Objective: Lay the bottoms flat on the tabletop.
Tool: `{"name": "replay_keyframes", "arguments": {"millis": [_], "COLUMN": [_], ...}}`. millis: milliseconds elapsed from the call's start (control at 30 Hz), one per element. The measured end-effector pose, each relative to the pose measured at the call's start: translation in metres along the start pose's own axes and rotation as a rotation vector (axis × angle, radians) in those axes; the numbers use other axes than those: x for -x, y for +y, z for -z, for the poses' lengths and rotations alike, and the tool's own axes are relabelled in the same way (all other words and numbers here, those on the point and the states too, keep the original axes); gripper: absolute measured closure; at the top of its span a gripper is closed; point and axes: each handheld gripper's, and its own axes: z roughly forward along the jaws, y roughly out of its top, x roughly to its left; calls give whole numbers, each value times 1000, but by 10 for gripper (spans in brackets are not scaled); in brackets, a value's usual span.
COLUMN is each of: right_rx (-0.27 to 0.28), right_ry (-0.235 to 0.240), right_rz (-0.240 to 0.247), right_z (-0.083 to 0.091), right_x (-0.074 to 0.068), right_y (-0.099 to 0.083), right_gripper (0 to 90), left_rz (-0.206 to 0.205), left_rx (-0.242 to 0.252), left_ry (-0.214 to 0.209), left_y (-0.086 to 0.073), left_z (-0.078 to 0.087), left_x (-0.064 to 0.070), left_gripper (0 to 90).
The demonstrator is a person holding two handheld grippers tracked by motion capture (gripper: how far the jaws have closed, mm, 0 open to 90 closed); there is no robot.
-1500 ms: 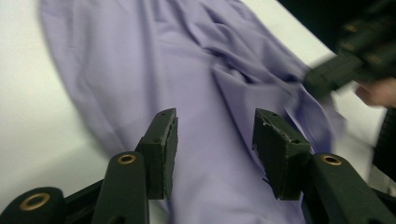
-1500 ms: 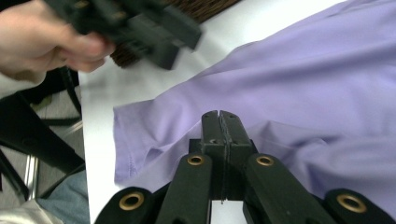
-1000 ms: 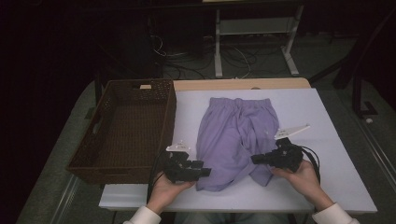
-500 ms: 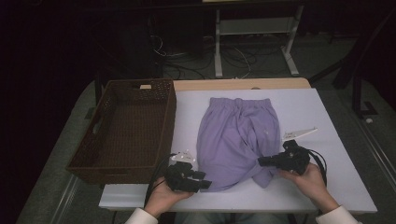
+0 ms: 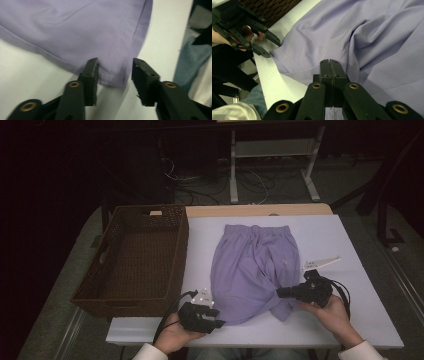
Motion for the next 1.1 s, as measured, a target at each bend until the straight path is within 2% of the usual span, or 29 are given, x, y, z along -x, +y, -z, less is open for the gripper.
{"name": "replay_keyframes", "arguments": {"millis": [200,367,533,700,733,967,1100], "right_rx": [2,4,4,-15,-23,-76,-93], "right_ry": [1,2,17,50,56,105,142], "right_rz": [1,3,6,25,29,54,66], "right_z": [0,1,0,-8,-11,-27,-33], "right_x": [0,-1,-4,-13,-15,-29,-38], "right_y": [0,0,0,0,0,-2,-4], "right_gripper": [890,889,889,889,889,889,889], "left_rz": [-45,-13,-17,-5,-9,30,41], "left_rx": [-27,-39,-51,-1,3,56,73], "left_ry": [68,71,102,115,124,151,150], "left_y": [2,5,4,-1,-3,-21,-30], "left_z": [-1,0,7,25,28,55,65], "left_x": [4,0,2,2,2,-4,-6], "left_gripper": [746,861,872,872,872,871,871]}}
